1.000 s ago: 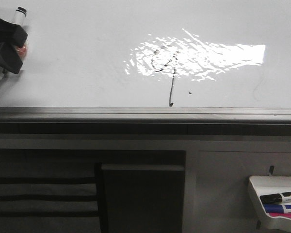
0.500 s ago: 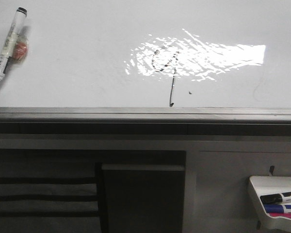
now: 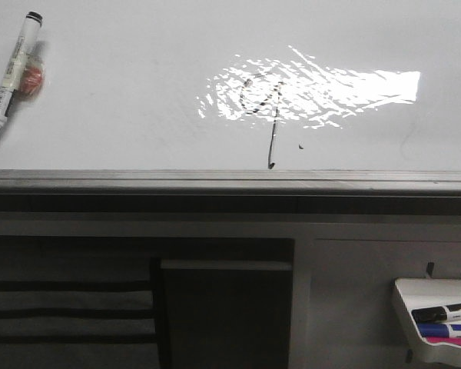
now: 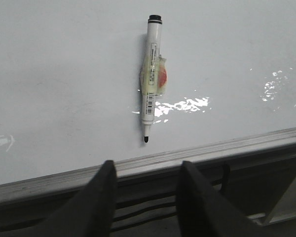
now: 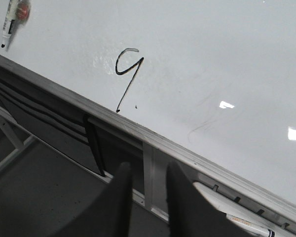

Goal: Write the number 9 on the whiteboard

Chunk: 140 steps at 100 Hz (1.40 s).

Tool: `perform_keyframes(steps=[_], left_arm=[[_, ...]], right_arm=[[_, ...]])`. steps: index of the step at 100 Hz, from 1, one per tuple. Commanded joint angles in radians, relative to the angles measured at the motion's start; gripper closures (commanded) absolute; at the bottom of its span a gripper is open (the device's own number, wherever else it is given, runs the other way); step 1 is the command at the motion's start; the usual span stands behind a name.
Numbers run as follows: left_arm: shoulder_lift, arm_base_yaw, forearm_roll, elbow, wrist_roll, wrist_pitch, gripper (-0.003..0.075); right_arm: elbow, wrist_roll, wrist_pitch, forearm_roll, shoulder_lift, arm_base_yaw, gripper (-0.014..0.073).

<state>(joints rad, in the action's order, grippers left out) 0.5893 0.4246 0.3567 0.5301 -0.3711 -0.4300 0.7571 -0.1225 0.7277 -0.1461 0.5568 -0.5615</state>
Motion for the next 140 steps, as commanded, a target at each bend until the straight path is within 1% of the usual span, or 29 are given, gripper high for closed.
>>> perform_keyframes(steps=[1,5,9,61,70,79,86,94,97,108,120,127,131,140], left_arm=[[-0.001,0.009,0.018,0.024,-0.001,0.089,0.0647],[-0.001,0.009,0.026,0.024,-0.001,0.091,0.0701],[-0.001,0.009,0.033,0.024,-0.001,0.091,0.0741],[-0.001,0.009,0.029,0.024,-0.001,0.089,0.0741],[-0.013,0.009,0.022,0.003,-0.001,0.1,0.0741],[-0.078,-0.048,-0.006,-0.049,0.033,0.104,0.0741],[-0.16,-0.131,-0.123,-0.122,0.107,0.114,0.0741],[-0.279,-0.234,-0.234,-0.22,0.201,0.184,0.0741],[-0.316,-0.261,-0.241,-0.258,0.223,0.215,0.0741],[-0.46,-0.34,-0.241,-0.399,0.226,0.354,0.0741],[-0.584,-0.38,-0.282,-0.51,0.244,0.43,0.0741],[-0.626,-0.382,-0.282,-0.559,0.249,0.475,0.0741],[-0.621,-0.382,-0.275,-0.552,0.258,0.438,0.0741],[-0.623,-0.38,-0.283,-0.554,0.26,0.43,0.0741]], right_arm=[[0.012,-0.001,-0.101,-0.022,0.0,0.005,0.0626],[0.009,-0.001,-0.101,-0.022,0.0,0.005,0.0658],[0.008,-0.001,-0.101,-0.022,0.0,0.005,0.0666],[0.008,-0.001,-0.087,-0.013,0.0,0.005,0.0666],[0.008,-0.001,-0.087,-0.013,0.0,0.005,0.0666],[0.008,-0.001,-0.087,-0.013,0.0,0.005,0.0666],[0.008,-0.001,-0.087,-0.013,0.0,0.005,0.0666],[0.008,-0.001,-0.087,-0.013,0.0,0.005,0.0666],[0.008,-0.001,-0.087,-0.013,0.0,0.005,0.0666],[0.008,-0.001,-0.087,-0.013,0.0,0.005,0.0666],[0.008,-0.001,-0.087,-0.013,0.0,0.005,0.0666],[0.008,-0.001,-0.087,-0.013,0.0,0.005,0.0666],[0.008,-0.001,-0.087,-0.013,0.0,0.005,0.0666],[0.008,-0.001,-0.087,-0.013,0.0,0.005,0.0666]])
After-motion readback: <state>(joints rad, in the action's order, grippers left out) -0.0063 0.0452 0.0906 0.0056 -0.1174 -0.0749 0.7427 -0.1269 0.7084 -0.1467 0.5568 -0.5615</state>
